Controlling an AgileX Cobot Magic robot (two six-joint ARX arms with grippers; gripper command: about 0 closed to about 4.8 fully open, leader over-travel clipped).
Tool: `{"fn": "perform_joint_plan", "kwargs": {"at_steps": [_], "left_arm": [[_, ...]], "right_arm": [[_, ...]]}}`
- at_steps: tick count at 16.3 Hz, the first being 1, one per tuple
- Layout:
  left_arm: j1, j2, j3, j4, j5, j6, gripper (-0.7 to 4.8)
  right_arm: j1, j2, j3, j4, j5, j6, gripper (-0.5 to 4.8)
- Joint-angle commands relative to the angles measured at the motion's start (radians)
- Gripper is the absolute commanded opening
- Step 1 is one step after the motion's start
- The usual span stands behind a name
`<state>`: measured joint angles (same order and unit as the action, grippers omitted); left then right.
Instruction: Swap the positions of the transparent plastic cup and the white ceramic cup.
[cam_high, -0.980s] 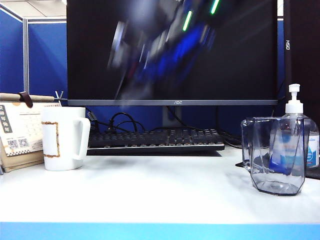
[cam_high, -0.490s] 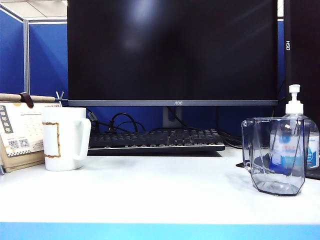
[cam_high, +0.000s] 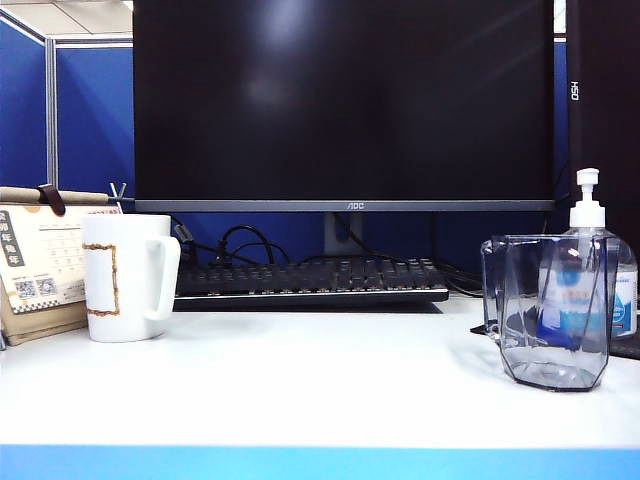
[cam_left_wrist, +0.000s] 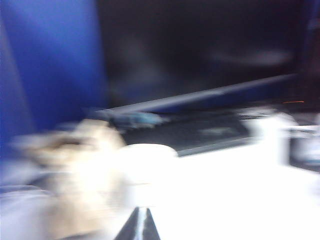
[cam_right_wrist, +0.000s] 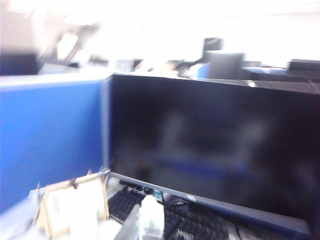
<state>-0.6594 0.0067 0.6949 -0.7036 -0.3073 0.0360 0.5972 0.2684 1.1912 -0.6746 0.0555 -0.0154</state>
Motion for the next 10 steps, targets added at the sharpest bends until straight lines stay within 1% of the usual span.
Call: {"fn": "perform_joint_plan", "kwargs": {"at_steps": [1,2,3,4,5,6,8,10], "left_arm": [[0.0,-0.001,-0.129,0.263,0.139,-0.164,-0.06],[0.0,0.0,-0.179,0.363,0.173,-0.242,-0.06],[0.002,0.001,-0.234,0.442,0.205,-0.283,-0.06],[0.0,0.011,-0.291,0.492,0.267,-0.328,-0.06],[0.002,0.011,-0.345,0.518,0.267,-0.34,-0.06],[0.001,0.012,-0.403,0.537,0.285,-0.359,-0.06],[0.001,0.008,-0.475,0.562,0.286,-0.367,-0.06],[0.001,0.008,-0.523,0.571,0.289,-0.386,-0.06]], "right_arm": [[0.003,-0.243,-0.214,0.023,0.085,0.101,-0.07],[0.005,-0.265,-0.281,0.021,0.082,0.13,-0.06],[0.006,-0.247,-0.315,-0.029,0.072,0.144,-0.06],[0.008,-0.229,-0.389,0.007,-0.026,0.154,-0.06],[0.008,-0.223,-0.487,0.087,-0.113,0.154,-0.06],[0.011,-0.223,-0.599,0.179,-0.137,0.172,-0.06],[0.012,-0.223,-0.772,0.309,-0.141,0.225,-0.06],[0.012,-0.224,-0.911,0.415,-0.154,0.233,-0.06]]}}
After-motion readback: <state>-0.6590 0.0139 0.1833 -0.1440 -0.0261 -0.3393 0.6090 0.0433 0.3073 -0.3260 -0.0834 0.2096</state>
